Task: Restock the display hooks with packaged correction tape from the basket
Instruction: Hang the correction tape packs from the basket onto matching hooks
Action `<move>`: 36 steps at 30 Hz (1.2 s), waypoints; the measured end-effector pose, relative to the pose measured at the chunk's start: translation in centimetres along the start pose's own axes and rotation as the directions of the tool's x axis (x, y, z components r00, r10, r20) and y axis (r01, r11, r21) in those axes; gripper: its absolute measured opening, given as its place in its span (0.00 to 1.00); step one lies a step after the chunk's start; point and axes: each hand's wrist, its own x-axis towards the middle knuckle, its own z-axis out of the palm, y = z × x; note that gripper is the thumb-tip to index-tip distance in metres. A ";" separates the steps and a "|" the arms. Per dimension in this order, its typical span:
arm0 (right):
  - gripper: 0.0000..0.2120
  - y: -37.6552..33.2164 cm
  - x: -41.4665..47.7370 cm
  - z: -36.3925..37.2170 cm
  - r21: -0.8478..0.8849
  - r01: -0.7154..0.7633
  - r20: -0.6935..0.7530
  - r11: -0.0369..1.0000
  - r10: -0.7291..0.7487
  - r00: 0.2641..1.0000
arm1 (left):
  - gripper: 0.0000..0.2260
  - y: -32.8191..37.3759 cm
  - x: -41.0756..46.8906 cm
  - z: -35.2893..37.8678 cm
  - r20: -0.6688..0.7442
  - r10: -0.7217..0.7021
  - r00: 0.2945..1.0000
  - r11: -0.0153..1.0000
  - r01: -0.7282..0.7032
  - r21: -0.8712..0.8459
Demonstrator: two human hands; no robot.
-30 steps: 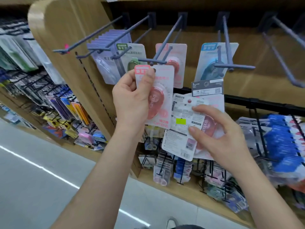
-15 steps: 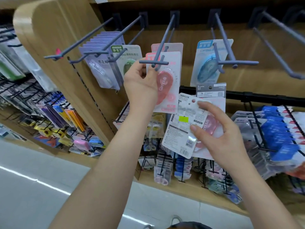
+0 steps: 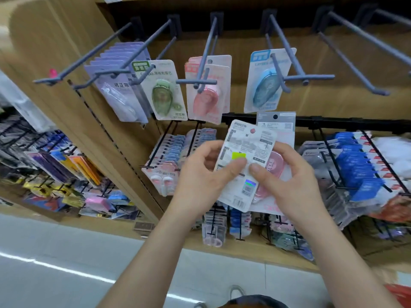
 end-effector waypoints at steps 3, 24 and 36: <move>0.10 0.0 0.3 0.6 0.051 -0.045 0.031 0.998 0.044 0.999 | 0.14 -0.2 -0.5 -0.4 -0.042 -0.066 0.997 0.981 0.057 -0.186; 0.10 -1.1 0.8 0.6 -0.100 -0.103 0.131 0.990 0.116 0.985 | 0.13 -0.8 -1.6 -3.4 0.005 0.538 0.843 0.733 -0.471 0.490; 0.17 -1.7 1.3 4.9 -0.238 0.021 0.375 0.971 0.072 0.924 | 0.05 2.2 -0.2 -5.7 -0.226 -0.089 0.970 0.900 -0.019 -0.436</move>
